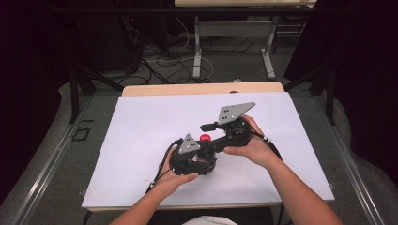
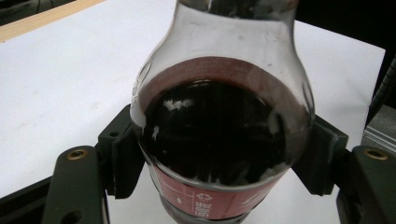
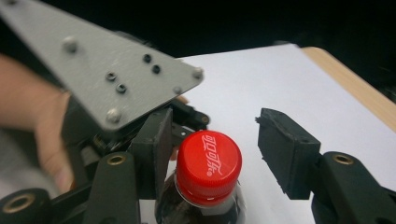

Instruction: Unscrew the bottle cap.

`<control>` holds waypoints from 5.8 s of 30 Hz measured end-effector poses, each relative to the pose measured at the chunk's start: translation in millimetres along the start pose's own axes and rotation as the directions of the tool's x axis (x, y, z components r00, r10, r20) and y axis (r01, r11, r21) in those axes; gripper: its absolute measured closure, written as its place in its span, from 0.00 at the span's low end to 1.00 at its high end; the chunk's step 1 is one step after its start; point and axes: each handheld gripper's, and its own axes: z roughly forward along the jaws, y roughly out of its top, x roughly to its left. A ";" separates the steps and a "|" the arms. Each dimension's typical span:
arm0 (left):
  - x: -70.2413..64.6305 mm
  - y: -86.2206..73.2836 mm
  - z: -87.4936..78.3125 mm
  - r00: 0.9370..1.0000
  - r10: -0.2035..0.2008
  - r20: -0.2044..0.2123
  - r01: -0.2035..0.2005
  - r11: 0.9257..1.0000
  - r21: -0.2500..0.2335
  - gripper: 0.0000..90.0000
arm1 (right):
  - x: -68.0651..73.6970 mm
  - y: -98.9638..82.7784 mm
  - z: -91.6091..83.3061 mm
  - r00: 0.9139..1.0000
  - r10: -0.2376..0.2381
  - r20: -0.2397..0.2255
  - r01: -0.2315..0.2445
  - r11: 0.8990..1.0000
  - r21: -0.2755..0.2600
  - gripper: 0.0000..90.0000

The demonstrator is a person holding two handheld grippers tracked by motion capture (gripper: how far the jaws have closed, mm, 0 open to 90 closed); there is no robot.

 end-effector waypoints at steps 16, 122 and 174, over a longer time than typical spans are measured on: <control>-1.5 -1.8 -1.9 1.000 0.003 0.014 -0.003 1.000 -0.005 0.33 | -11.7 -0.7 0.6 0.989 -0.011 -0.148 0.015 1.000 0.024 0.67; 0.5 2.0 -10.0 0.997 -0.043 -0.070 0.042 0.999 -0.017 0.33 | 45.1 -0.3 9.1 0.948 0.103 0.301 -0.076 0.992 -0.102 0.58; 0.3 1.1 -12.6 1.000 -0.021 -0.008 0.020 0.999 -0.040 0.33 | 20.5 -3.6 -2.2 0.997 -0.003 0.077 0.011 0.994 -0.107 0.68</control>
